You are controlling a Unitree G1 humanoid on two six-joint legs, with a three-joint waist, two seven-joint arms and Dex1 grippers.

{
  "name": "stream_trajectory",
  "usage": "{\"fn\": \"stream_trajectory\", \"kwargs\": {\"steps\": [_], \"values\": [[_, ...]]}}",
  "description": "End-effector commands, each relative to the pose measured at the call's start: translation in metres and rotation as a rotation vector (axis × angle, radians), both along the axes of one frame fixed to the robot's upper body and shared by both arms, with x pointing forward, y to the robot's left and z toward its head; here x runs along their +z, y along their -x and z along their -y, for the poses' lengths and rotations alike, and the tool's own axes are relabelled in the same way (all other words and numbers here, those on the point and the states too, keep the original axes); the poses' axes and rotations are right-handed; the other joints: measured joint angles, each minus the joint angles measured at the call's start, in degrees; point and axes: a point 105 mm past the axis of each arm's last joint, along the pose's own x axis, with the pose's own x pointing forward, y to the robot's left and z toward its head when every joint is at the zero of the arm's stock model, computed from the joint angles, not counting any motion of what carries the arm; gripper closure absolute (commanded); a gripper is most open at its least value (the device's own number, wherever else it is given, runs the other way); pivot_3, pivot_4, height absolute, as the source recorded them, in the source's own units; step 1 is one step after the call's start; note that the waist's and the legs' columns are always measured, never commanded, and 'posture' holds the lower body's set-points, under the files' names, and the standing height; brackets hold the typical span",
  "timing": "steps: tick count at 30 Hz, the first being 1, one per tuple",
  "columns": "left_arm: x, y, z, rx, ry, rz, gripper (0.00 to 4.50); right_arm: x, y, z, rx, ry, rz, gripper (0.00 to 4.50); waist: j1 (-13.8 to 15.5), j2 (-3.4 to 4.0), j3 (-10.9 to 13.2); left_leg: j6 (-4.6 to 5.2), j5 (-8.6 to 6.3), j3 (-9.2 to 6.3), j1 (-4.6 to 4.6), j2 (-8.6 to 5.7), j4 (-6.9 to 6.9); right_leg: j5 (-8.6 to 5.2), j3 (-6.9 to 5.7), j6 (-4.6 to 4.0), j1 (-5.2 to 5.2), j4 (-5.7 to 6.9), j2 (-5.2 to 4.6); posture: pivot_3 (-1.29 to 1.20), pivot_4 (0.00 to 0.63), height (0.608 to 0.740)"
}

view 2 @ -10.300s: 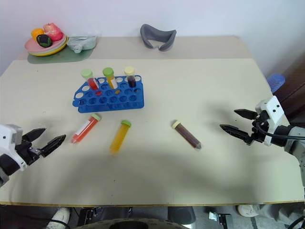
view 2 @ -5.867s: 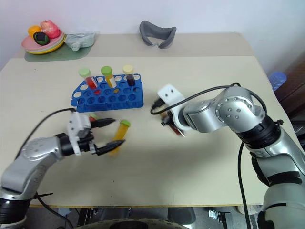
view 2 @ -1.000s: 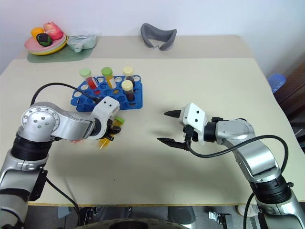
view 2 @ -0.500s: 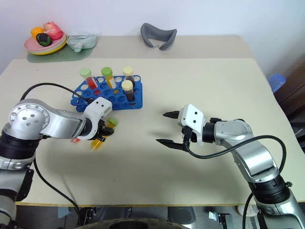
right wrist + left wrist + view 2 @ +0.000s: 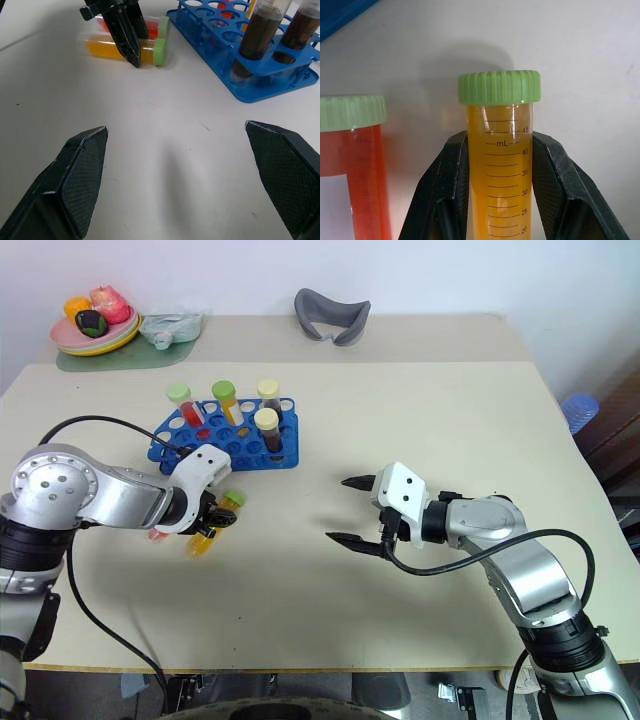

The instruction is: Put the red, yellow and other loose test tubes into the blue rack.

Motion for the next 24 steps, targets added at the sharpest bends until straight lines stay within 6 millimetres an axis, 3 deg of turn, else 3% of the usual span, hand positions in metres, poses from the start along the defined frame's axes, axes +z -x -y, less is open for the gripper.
{"fn": "stream_trajectory", "kwargs": {"steps": [1, 5, 19, 22, 24], "values": [[0.0015, 0.0008, -0.0040, -0.008, -0.034, 0.009, 1.98, 0.0094, 0.0048, -0.0061, 0.029, -0.018, 0.049, 0.00, 0.0, 0.00, 0.0, 0.00, 0.00, 0.00, 0.00, 0.00, 0.00, 0.00, 0.00, 0.00, 0.00, 0.00, 0.00, 0.00, 0.150, 0.740], [0.0031, -0.0013, -0.0058, 0.007, -0.023, 0.014, 0.03, 0.0097, 0.0043, -0.0065, 0.031, -0.018, 0.051, 0.00, 0.0, 0.01, 0.0, 0.10, -0.06, 0.00, 0.03, 0.00, 0.00, 0.00, 0.00, 0.00, 0.01, 0.04, 0.00, 0.00, 0.150, 0.740], [0.0026, -0.0005, -0.0106, 0.013, -0.031, -0.012, 0.03, 0.0095, 0.0021, -0.0079, 0.031, -0.018, 0.057, 0.00, -0.1, 0.03, 0.0, 0.12, -0.07, 0.00, 0.06, 0.01, 0.02, 0.00, 0.01, 0.00, 0.02, 0.07, 0.01, 0.00, 0.150, 0.740], [0.0045, -0.0022, -0.0120, 0.014, -0.047, 0.000, 0.87, 0.0096, 0.0019, -0.0080, 0.029, -0.019, 0.058, 0.00, -0.1, 0.03, 0.0, 0.12, -0.07, 0.00, 0.06, 0.00, 0.02, 0.00, 0.01, 0.00, 0.01, 0.07, 0.01, 0.00, 0.150, 0.740], [0.0053, -0.0029, -0.0127, 0.014, -0.057, 0.007, 1.89, 0.0097, 0.0021, -0.0079, 0.028, -0.020, 0.058, 0.00, 0.0, 0.03, 0.0, 0.12, -0.07, 0.00, 0.05, 0.00, 0.02, 0.00, 0.01, 0.00, 0.01, 0.06, 0.01, 0.00, 0.150, 0.740]]}}
